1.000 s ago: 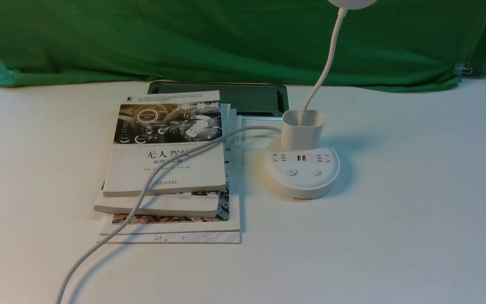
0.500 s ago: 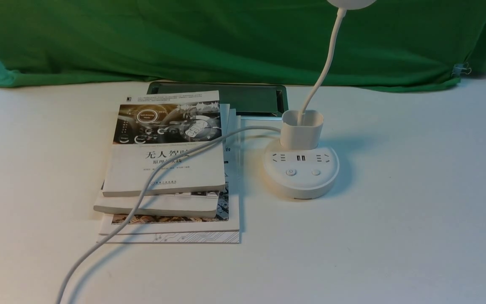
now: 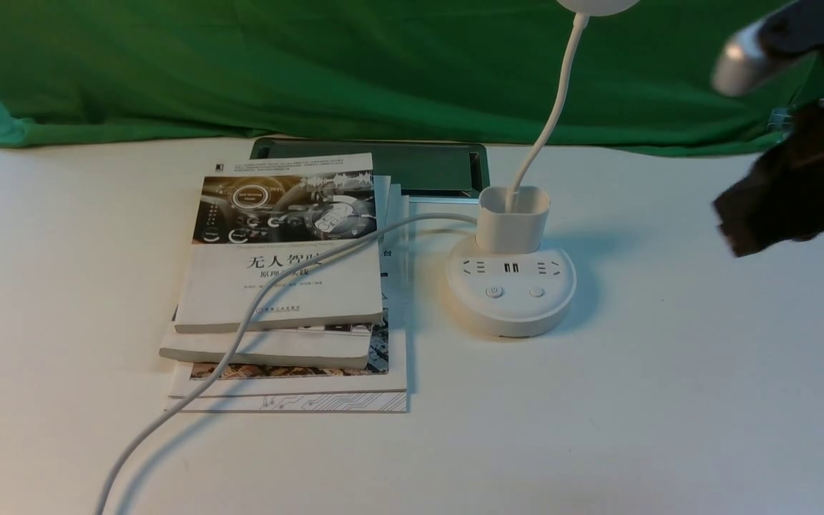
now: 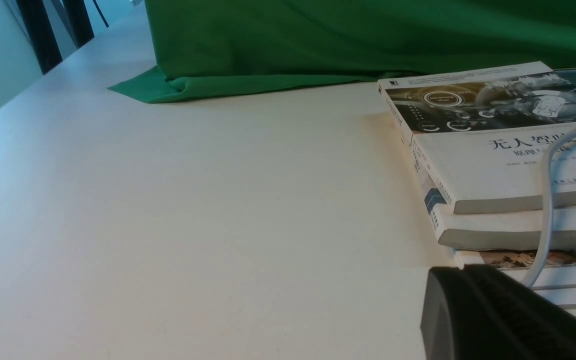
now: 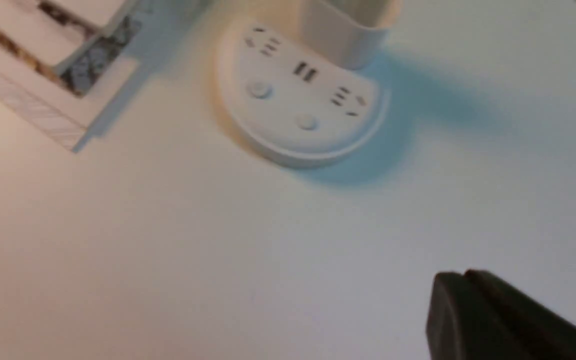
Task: Turn on the desk lamp on the white desktop with your hand.
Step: 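Press the button on the base of the white desk lamp with the right gripper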
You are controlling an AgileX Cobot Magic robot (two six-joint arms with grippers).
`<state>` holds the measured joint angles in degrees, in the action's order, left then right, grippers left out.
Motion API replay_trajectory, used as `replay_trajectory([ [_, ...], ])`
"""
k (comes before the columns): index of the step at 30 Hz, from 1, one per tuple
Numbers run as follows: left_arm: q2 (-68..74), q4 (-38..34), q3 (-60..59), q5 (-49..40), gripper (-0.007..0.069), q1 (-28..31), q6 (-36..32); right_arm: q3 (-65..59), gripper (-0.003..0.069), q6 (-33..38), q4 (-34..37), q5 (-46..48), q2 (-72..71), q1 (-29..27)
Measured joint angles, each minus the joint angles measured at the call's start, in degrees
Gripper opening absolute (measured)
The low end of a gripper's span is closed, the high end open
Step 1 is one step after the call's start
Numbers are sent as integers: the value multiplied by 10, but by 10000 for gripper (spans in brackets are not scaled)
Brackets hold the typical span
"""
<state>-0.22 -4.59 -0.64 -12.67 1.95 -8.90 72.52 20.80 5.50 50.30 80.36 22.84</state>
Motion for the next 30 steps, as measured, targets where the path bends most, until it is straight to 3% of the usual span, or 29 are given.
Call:
replay_trajectory([
  [5, 0, 0, 0, 0, 21, 0, 0, 49, 39, 8, -5, -4, 108, 40],
  [12, 0, 0, 0, 0, 21, 0, 0, 86, 39, 12, -27, -51, 226, 40],
  [20, 0, 0, 0, 0, 21, 0, 0, 86, 39, 12, -29, -138, 288, 40],
  [30, 0, 0, 0, 0, 21, 0, 0, 86, 40, 12, -29, -174, 333, 41],
])
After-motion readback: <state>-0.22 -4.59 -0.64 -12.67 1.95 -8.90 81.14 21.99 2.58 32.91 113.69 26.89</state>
